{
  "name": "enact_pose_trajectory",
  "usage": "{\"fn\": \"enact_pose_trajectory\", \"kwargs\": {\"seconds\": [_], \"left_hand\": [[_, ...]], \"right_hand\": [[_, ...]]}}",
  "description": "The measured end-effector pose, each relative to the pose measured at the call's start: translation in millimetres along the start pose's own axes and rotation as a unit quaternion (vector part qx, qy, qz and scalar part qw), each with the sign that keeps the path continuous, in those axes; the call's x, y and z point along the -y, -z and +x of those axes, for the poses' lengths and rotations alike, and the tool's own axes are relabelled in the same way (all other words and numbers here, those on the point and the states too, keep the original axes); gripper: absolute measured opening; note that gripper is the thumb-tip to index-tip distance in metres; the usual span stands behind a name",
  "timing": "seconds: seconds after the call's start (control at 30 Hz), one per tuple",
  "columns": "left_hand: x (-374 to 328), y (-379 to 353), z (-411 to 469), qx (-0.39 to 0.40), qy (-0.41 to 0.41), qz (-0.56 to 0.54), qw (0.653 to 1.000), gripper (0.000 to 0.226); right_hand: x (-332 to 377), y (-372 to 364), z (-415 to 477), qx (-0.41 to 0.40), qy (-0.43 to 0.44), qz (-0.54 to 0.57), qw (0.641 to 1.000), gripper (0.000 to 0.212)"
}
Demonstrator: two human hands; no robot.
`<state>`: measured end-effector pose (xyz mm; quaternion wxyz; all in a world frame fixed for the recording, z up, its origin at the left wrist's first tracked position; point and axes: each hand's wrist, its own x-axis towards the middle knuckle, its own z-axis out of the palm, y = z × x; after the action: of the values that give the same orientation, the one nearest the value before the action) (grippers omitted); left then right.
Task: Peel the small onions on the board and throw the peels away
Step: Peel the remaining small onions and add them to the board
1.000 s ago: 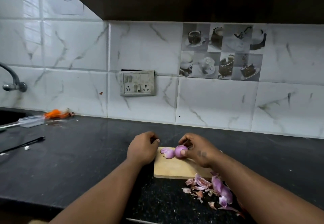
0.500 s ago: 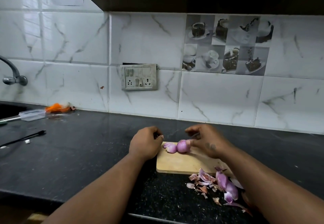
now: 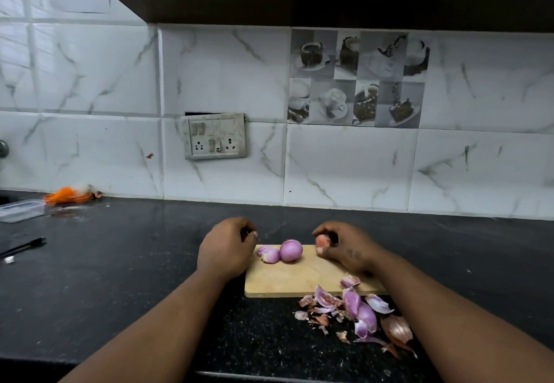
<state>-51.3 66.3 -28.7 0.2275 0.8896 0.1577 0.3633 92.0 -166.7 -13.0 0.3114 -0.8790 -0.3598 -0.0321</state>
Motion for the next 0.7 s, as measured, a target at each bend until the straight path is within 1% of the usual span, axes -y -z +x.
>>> {"fn": "enact_pose_trajectory", "kwargs": {"seconds": [0.07, 0.13, 0.2, 0.27, 0.33, 0.37, 0.43, 0.5, 0.53, 0.6, 0.7], "left_hand": [[-6.3, 0.6, -5.4, -0.019, -0.045, 0.033, 0.998, 0.007], [-15.6, 0.8, -12.4, -0.038, -0.119, 0.057, 0.990, 0.009], [-28.6, 2.8, -22.1, -0.034, -0.203, 0.062, 0.977, 0.012], [-46.7, 4.1, -31.4, -0.013, -0.283, 0.062, 0.957, 0.020], [-67.9, 2.6, -41.7, 0.012, -0.328, 0.051, 0.943, 0.028], [-79.6, 0.8, -47.5, 0.027, -0.328, 0.033, 0.944, 0.032], [-101.1, -4.8, -59.6, 0.052, -0.295, -0.039, 0.953, 0.038], [-117.4, -12.8, -67.9, 0.067, -0.262, -0.104, 0.957, 0.044], [-123.8, -16.4, -70.9, 0.072, -0.257, -0.114, 0.957, 0.044], [-131.1, -22.2, -75.4, 0.066, -0.261, -0.115, 0.956, 0.036], [-130.3, -26.5, -79.5, 0.053, -0.254, -0.133, 0.957, 0.018]], "right_hand": [[3.4, 2.5, -6.4, -0.022, 0.007, 0.031, 0.999, 0.033], [9.5, 11.5, -19.0, -0.032, 0.009, 0.116, 0.993, 0.035], [19.3, 21.3, -39.1, -0.045, 0.017, 0.212, 0.976, 0.036], [27.0, 28.1, -63.3, -0.060, 0.022, 0.284, 0.957, 0.033], [32.0, 28.4, -87.9, -0.065, 0.000, 0.367, 0.928, 0.026], [32.8, 27.8, -98.8, -0.062, -0.012, 0.406, 0.912, 0.024], [31.9, 26.3, -116.2, -0.064, -0.030, 0.462, 0.884, 0.023], [28.1, 26.1, -125.2, -0.088, -0.047, 0.491, 0.865, 0.019], [26.6, 26.7, -128.2, -0.101, -0.055, 0.507, 0.854, 0.019], [24.8, 26.4, -132.7, -0.118, -0.063, 0.523, 0.842, 0.022], [19.6, 22.6, -137.2, -0.107, -0.055, 0.527, 0.841, 0.016]]}}
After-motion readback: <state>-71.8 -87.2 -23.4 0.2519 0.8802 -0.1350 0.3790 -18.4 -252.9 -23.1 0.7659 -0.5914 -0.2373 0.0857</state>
